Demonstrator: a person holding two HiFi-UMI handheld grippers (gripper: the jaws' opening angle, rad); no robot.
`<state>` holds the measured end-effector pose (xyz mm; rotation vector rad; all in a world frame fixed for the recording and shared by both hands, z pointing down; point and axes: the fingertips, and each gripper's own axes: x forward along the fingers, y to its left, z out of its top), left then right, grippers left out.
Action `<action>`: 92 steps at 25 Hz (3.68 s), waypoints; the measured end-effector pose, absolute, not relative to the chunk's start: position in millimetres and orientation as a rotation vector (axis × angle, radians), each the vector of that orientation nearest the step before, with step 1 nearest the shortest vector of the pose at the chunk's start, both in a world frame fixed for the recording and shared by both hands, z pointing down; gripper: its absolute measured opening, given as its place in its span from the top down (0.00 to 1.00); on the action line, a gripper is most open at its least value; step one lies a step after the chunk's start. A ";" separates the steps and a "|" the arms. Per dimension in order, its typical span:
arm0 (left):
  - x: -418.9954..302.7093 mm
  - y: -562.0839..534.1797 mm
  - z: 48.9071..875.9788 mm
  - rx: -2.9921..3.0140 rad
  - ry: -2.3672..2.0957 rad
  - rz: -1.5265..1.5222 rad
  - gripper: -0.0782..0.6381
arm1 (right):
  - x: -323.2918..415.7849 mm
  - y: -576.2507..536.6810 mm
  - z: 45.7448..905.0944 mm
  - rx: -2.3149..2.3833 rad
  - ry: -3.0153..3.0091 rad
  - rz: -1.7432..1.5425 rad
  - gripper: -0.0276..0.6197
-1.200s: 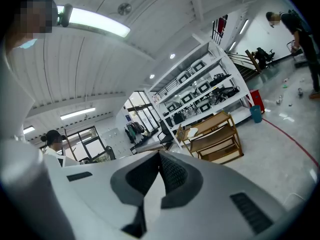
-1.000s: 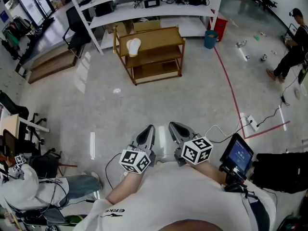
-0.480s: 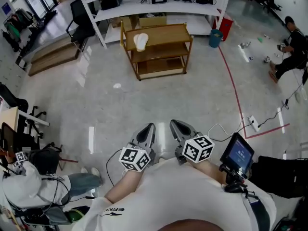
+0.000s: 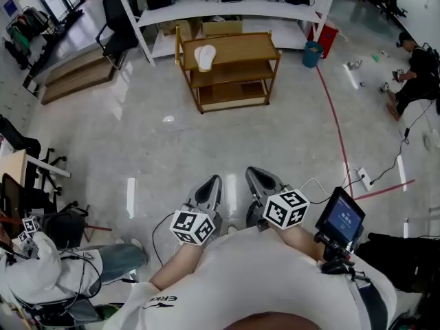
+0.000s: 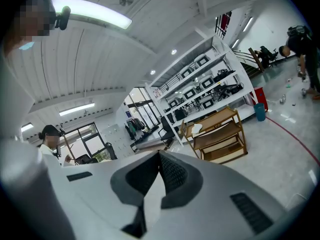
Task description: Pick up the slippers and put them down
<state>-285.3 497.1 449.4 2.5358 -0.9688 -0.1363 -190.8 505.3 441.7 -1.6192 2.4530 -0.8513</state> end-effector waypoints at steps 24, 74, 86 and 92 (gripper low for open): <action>-143.3 350.1 446.8 2.556 -1.002 -0.086 0.89 | -55.5 361.5 443.6 -1.557 2.428 -0.867 0.96; -219.2 31.3 468.6 2.381 -1.006 -0.111 0.89 | -117.7 45.1 467.0 -1.662 2.430 -1.017 0.96; -213.5 -55.4 481.6 2.322 -1.103 -0.074 0.89 | -104.0 -49.1 482.2 -1.589 2.480 -1.070 0.96; -199.3 -101.0 492.1 2.282 -1.145 -0.034 0.89 | -86.3 -98.3 492.6 -1.559 2.497 -1.113 0.96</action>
